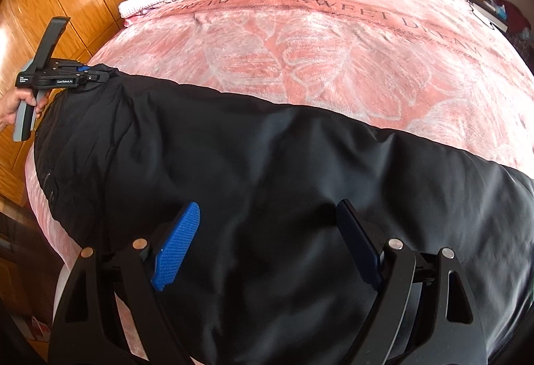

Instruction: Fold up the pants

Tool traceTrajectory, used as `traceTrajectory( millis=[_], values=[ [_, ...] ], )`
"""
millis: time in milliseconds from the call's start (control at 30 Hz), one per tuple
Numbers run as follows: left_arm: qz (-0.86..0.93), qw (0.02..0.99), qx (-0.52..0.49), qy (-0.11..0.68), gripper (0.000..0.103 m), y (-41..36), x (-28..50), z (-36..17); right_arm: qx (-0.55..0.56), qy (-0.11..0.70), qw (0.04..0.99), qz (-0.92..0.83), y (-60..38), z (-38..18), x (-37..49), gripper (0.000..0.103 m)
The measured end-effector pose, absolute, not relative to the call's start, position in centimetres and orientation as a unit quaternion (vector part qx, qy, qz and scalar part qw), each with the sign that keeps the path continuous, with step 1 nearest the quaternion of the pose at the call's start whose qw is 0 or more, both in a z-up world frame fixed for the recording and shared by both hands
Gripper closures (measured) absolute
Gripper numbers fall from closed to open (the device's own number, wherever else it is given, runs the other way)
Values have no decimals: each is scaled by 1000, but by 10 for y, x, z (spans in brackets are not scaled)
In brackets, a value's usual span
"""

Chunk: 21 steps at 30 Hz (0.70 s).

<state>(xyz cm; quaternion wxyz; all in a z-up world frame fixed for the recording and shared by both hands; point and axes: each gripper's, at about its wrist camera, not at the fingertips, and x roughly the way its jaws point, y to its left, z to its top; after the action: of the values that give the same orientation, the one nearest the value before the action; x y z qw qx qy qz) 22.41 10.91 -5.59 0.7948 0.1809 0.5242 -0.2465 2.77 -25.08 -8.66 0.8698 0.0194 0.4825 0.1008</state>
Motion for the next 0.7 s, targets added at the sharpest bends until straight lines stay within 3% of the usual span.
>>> traceTrajectory(
  millis=[67,167,233,300,533,700],
  values=[
    [-250,788,190,529,79,107,225,-65,3,489,868,88,-248,-92,32,19],
    [-237,792,220,517,64,101,219,-67,-11,487,869,85,-247,-93,31,19],
    [-229,798,207,518,29,103,215,-60,-2,486,870,89,-250,-91,28,19],
    [-209,817,203,498,20,105,206,-49,15,482,871,90,-258,-87,22,19],
    [-145,884,168,411,20,112,147,-16,27,477,876,74,-273,-81,0,19],
    [-108,862,193,456,18,98,153,-73,-4,489,870,61,-269,-104,5,15]
  ],
)
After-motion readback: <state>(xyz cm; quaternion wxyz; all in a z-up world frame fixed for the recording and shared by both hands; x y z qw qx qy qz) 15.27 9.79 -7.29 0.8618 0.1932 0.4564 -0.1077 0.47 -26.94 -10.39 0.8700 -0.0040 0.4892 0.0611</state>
